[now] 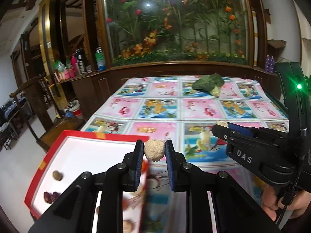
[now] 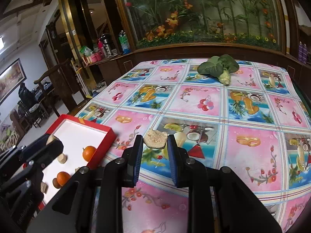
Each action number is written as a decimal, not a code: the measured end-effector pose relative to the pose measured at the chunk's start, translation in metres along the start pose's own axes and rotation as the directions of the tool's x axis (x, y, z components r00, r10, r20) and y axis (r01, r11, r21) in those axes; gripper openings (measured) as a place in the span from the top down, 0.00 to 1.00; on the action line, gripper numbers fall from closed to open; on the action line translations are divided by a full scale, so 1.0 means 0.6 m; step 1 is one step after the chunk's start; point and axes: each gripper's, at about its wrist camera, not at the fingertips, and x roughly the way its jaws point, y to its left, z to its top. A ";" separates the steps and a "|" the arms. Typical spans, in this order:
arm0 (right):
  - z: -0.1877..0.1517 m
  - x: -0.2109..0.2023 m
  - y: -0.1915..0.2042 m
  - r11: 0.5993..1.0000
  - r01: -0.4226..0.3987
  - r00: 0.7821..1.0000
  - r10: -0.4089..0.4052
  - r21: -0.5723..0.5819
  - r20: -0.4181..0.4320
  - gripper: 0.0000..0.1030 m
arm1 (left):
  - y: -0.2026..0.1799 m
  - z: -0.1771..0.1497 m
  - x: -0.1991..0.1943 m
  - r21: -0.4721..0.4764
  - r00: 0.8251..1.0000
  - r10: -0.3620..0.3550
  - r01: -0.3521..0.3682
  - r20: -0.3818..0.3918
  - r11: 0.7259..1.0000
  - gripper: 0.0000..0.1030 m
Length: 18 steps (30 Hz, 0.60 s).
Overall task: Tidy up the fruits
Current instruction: 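Carry both beige cakes over the tray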
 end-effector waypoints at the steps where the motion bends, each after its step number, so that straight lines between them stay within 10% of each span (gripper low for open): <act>1: -0.003 0.000 0.006 1.000 -0.002 1.000 0.002 -0.011 0.001 0.73 | 0.007 -0.003 -0.001 -0.008 1.000 0.005 -0.006 -0.001 1.000 0.79; 18: -0.031 -0.015 0.141 0.984 -0.118 0.991 0.126 -0.136 0.054 0.73 | 0.155 -0.075 -0.041 -0.158 0.991 0.133 -0.133 -0.016 0.978 0.80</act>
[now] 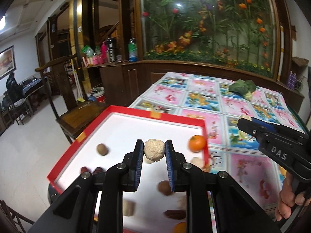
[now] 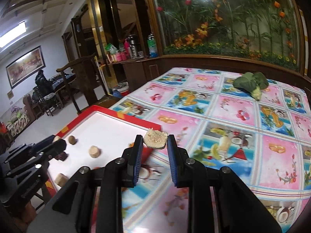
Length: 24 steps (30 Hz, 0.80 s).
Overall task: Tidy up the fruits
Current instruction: 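Carry both beige cakes over the tray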
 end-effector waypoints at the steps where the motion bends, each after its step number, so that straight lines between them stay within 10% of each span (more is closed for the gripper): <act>1: 0.001 0.002 0.012 1.000 -0.011 1.000 0.011 0.000 0.003 0.73 | 0.007 -0.002 0.001 -0.006 1.000 0.009 -0.009 -0.002 1.000 0.79; 24: -0.051 0.081 0.141 0.983 -0.180 0.965 0.170 -0.033 -0.198 0.73 | 0.086 -0.034 0.046 -0.061 0.991 0.113 -0.117 -0.073 0.991 0.79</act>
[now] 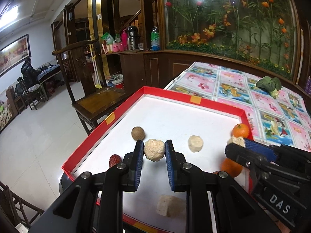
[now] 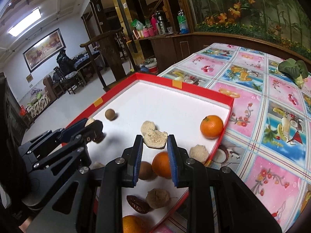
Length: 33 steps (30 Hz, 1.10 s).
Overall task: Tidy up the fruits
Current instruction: 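Carry both beige cakes over the tray, then lower both beige cakes into the tray and open both grippers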
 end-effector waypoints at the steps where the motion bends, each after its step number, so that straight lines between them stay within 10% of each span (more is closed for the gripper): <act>1: -0.002 0.002 0.002 1.000 -0.001 1.000 0.001 -0.004 -0.008 0.73 | 0.003 -0.002 0.004 -0.002 1.000 0.004 -0.004 -0.007 1.000 0.79; 33: -0.001 0.016 -0.019 0.995 0.095 0.995 -0.096 -0.011 -0.024 0.73 | -0.014 -0.019 0.034 0.060 0.995 0.039 -0.034 -0.088 0.998 0.68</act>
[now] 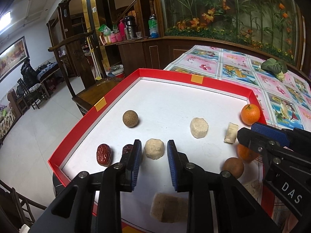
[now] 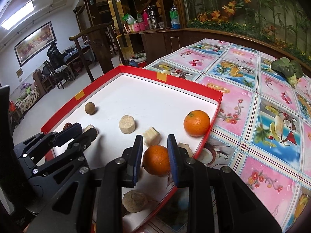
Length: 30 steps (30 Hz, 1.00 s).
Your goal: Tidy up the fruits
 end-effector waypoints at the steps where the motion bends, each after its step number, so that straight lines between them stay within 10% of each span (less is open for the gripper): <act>1: 0.000 -0.001 0.000 1.000 -0.001 1.000 0.001 0.000 -0.001 0.72 | 0.000 0.000 0.000 0.000 1.000 0.004 -0.004 0.000 1.000 0.60; 8: 0.003 -0.023 0.000 1.000 -0.024 0.999 0.024 -0.001 0.046 0.72 | 0.011 0.008 -0.019 -0.039 0.999 0.027 -0.025 0.032 0.999 0.35; 11: 0.004 -0.030 0.003 1.000 -0.021 0.998 0.021 -0.004 0.052 0.50 | 0.016 0.013 -0.029 -0.062 0.998 0.047 -0.043 0.052 0.997 0.24; 30: 0.007 -0.080 0.018 0.999 -0.014 0.986 0.020 -0.037 0.167 0.25 | 0.062 0.015 -0.085 -0.243 0.995 0.069 -0.050 0.067 0.969 0.09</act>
